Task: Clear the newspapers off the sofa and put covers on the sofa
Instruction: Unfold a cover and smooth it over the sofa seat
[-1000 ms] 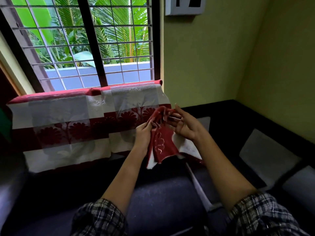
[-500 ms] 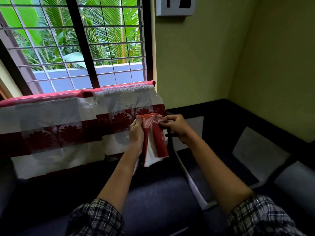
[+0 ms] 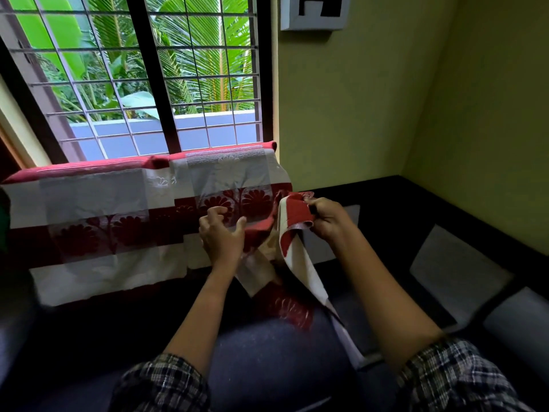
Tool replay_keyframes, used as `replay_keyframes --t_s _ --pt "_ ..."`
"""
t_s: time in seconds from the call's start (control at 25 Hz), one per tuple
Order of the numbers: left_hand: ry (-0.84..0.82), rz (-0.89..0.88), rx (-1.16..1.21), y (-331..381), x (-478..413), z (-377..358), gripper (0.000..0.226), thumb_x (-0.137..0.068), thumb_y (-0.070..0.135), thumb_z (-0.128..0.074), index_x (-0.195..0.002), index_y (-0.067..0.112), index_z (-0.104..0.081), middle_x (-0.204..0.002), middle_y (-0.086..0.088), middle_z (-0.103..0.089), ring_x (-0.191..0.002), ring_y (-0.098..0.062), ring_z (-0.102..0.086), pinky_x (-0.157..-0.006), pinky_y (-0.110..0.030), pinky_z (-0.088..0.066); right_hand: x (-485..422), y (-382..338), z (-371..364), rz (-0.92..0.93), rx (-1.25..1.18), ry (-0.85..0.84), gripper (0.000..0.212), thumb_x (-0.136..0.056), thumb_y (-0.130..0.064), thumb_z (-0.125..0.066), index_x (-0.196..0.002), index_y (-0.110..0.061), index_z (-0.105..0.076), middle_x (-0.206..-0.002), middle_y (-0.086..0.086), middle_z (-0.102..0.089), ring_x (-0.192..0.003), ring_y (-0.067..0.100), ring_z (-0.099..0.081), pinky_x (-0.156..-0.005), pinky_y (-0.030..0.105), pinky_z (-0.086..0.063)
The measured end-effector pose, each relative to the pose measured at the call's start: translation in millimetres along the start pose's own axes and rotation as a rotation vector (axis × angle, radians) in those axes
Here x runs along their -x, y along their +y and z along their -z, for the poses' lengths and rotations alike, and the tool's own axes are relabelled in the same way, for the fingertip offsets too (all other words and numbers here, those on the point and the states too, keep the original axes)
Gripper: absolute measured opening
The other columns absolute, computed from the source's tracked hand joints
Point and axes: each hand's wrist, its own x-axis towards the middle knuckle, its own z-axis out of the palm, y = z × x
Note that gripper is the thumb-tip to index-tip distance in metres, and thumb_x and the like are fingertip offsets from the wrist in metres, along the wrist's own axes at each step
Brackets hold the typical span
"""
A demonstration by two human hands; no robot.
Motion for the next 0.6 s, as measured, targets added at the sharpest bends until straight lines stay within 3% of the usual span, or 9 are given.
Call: replay_keyframes --t_s 0.04,0.12,0.2,0.24,0.32,0.44,0.52,0.6 --pt "-0.034 -0.067 0.080 5 3 2 0.030 -0.081 0.036 -0.067 -0.095 0.012 -0.056 -0.096 -0.008 -0.057 -0.086 -0.014 -0.057 -0.074 -0.029 -0.046 -2 3 -1 0.002 -0.009 0.004 0.025 -0.096 0.006 -0.037 -0.077 0.001 -0.053 -0.059 0.012 -0.061 -0.039 0.014 -0.060 -0.043 0.025 -0.052" --pt "-0.353 -0.178 0.241 10 8 2 0.029 -0.079 0.050 -0.062 -0.084 0.021 -0.057 -0.082 0.003 -0.060 -0.066 0.003 -0.056 -0.061 -0.014 -0.043 -2 9 -1 0.000 -0.008 0.013 0.028 -0.095 0.007 -0.037 -0.073 -0.003 -0.051 -0.056 0.007 -0.059 -0.046 0.012 -0.057 -0.050 0.024 -0.051" --pt "-0.698 -0.259 0.191 4 11 0 0.020 -0.077 0.035 -0.071 -0.086 0.018 -0.065 -0.080 0.001 -0.065 -0.063 0.005 -0.055 -0.061 -0.016 -0.045 1 12 1 -0.004 0.009 0.026 0.031 -0.095 0.006 -0.038 -0.068 -0.007 -0.047 -0.053 0.005 -0.054 -0.047 0.010 -0.054 -0.046 0.020 -0.048" --pt "-0.764 -0.297 0.156 -2 11 -1 0.019 -0.077 0.026 -0.074 -0.087 0.011 -0.069 -0.080 -0.004 -0.068 -0.066 0.000 -0.056 -0.066 -0.023 -0.046 4 13 3 -0.006 0.015 0.033 0.032 -0.095 0.005 -0.040 -0.066 -0.008 -0.046 -0.049 0.003 -0.055 -0.040 0.008 -0.054 -0.040 0.019 -0.047" --pt "-0.771 -0.294 0.207 -9 9 -1 0.010 -0.076 0.014 -0.074 -0.085 0.011 -0.073 -0.075 -0.002 -0.070 -0.073 -0.007 -0.059 -0.071 -0.030 -0.046 6 14 8 -0.002 0.036 0.061 0.028 -0.094 0.002 -0.047 -0.067 -0.008 -0.049 -0.044 0.000 -0.056 -0.030 0.004 -0.052 -0.032 0.018 -0.044" --pt "-0.810 -0.207 0.318 -9 6 8 0.020 -0.072 0.010 -0.076 -0.077 0.030 -0.074 -0.072 0.010 -0.072 -0.073 -0.004 -0.064 -0.071 -0.023 -0.050 11 8 19 0.047 0.078 0.122 0.024 -0.090 0.001 -0.055 -0.067 -0.007 -0.052 -0.037 -0.002 -0.055 -0.030 0.006 -0.053 -0.029 0.019 -0.042" --pt "-0.824 -0.178 0.344 -7 6 9 0.018 -0.076 0.013 -0.073 -0.076 0.031 -0.075 -0.072 0.010 -0.072 -0.071 -0.001 -0.065 -0.068 -0.016 -0.049 11 5 26 0.072 0.088 0.137 0.021 -0.087 0.002 -0.058 -0.068 -0.007 -0.054 -0.038 -0.001 -0.057 -0.036 0.009 -0.057 -0.035 0.022 -0.047" --pt "-0.844 -0.165 0.409 -3 12 8 0.012 -0.084 0.017 -0.063 -0.087 0.022 -0.074 -0.077 0.008 -0.072 -0.075 -0.003 -0.064 -0.069 -0.015 -0.049 13 4 29 0.088 0.086 0.146 0.019 -0.085 0.002 -0.061 -0.069 -0.006 -0.055 -0.039 -0.002 -0.059 -0.051 0.016 -0.060 -0.048 0.029 -0.051"
